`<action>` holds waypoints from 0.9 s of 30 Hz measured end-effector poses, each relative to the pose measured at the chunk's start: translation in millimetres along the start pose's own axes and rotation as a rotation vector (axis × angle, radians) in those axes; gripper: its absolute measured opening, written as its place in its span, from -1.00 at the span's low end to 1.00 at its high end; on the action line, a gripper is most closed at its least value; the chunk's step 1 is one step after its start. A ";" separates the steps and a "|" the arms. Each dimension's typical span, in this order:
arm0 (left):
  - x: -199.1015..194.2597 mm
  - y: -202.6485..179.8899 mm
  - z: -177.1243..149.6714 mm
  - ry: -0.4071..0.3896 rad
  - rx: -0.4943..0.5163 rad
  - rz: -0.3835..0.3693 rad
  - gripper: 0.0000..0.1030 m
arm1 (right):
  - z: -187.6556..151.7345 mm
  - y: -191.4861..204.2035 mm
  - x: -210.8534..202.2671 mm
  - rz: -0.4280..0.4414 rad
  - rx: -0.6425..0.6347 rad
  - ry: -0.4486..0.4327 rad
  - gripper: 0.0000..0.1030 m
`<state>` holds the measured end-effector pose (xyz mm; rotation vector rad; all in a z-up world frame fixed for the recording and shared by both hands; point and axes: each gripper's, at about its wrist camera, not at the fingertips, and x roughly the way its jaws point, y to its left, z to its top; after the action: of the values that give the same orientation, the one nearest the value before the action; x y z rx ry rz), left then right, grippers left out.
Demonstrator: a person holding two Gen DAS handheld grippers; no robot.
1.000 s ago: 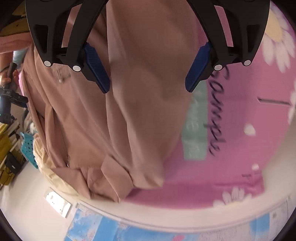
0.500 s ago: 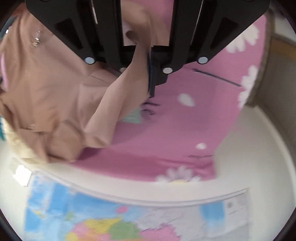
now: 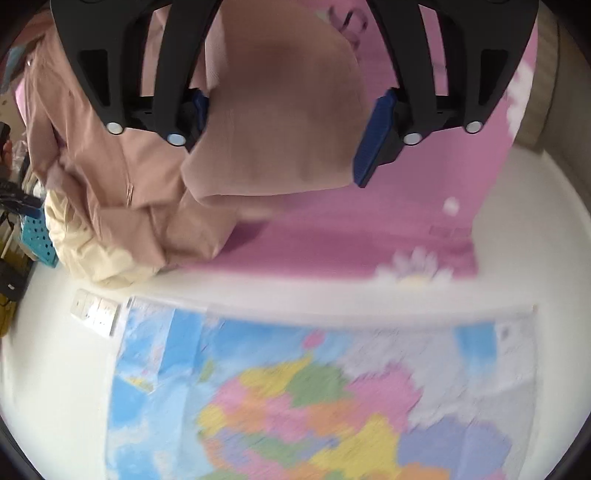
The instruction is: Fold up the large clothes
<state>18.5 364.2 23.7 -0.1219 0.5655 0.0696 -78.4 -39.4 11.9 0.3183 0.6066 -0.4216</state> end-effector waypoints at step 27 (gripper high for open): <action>-43.5 15.9 -61.3 -0.031 -0.168 -0.196 0.47 | 48.8 37.3 122.0 -0.003 -0.224 0.122 0.38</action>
<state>-52.2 370.3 -5.7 -0.3381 0.5141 -0.0722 53.0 -61.8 -18.0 0.1295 0.7664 -0.3348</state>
